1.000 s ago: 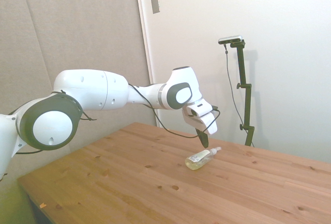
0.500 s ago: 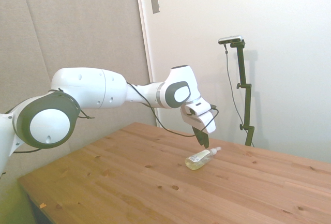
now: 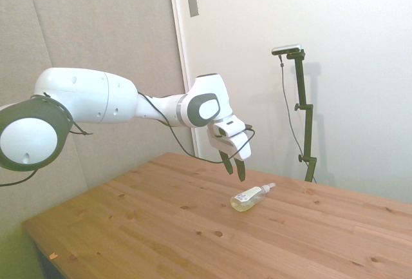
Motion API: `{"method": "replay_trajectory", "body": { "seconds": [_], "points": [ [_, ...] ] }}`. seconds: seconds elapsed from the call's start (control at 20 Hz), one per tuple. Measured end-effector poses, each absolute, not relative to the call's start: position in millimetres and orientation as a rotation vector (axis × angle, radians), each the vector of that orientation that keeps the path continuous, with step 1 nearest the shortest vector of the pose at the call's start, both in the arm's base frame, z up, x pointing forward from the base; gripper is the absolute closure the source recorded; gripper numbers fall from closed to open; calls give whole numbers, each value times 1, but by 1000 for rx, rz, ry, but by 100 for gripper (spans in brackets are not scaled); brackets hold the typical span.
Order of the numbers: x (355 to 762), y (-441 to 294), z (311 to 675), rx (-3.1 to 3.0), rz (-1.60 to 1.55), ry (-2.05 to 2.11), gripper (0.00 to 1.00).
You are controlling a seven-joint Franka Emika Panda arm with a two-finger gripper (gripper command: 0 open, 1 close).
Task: Knock down the sanitizer
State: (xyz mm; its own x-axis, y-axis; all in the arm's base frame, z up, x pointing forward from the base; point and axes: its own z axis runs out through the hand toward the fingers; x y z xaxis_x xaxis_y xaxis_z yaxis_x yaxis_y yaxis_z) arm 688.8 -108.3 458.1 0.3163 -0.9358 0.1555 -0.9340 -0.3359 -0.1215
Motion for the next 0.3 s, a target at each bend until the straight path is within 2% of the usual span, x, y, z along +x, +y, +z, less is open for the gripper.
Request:
{"method": "replay_trajectory", "body": {
  "seconds": [0.3],
  "points": [
    [650,-73,462,-2618,-290,1743,0]
  ]
}}
